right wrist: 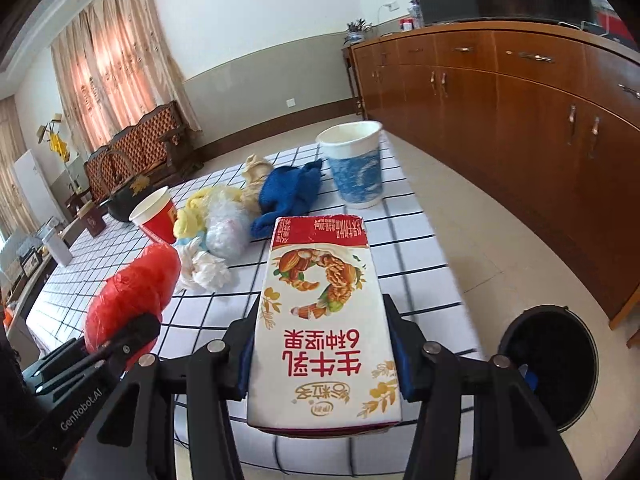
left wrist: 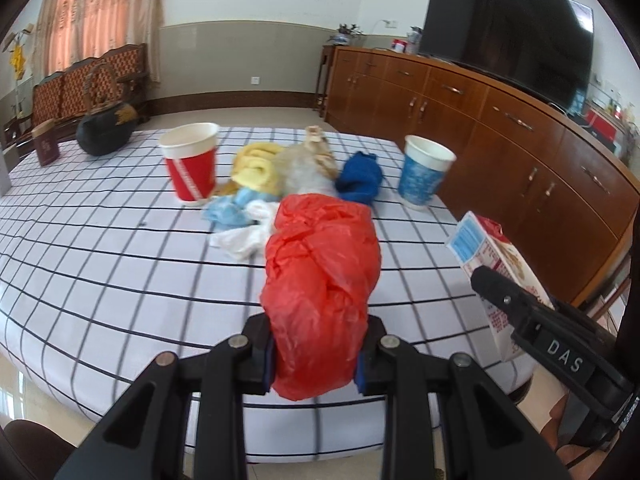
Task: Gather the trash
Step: 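Carry the red bag and red carton with both grippers over the bin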
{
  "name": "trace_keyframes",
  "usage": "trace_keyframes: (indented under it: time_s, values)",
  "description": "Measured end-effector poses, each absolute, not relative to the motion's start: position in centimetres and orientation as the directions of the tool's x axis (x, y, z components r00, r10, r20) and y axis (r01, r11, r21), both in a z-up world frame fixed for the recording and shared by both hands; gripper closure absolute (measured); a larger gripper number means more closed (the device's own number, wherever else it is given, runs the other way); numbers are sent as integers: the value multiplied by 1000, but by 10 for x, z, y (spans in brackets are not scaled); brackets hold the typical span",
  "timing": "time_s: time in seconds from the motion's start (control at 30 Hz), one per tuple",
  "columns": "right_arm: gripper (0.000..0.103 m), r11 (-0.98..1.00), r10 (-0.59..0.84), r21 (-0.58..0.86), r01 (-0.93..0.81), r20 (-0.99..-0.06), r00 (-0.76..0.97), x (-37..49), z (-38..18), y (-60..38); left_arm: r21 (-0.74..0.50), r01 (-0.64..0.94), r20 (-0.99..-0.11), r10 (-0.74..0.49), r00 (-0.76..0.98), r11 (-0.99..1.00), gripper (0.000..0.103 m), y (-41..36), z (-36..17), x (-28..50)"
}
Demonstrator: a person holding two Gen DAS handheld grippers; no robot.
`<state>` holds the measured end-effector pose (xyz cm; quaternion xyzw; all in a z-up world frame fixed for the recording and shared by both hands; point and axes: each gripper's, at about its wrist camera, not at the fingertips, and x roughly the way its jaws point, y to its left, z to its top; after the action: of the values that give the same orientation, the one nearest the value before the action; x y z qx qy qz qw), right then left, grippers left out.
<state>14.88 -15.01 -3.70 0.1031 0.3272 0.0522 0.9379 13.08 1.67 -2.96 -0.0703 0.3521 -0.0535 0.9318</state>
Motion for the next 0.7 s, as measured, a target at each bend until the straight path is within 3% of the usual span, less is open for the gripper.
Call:
trace_keyframes:
  time_s: [0.7]
  values:
    - [48, 924, 13, 302, 235, -637, 770, 112, -44, -311, -181, 303, -656, -344, 671, 936, 73, -118, -22, 133]
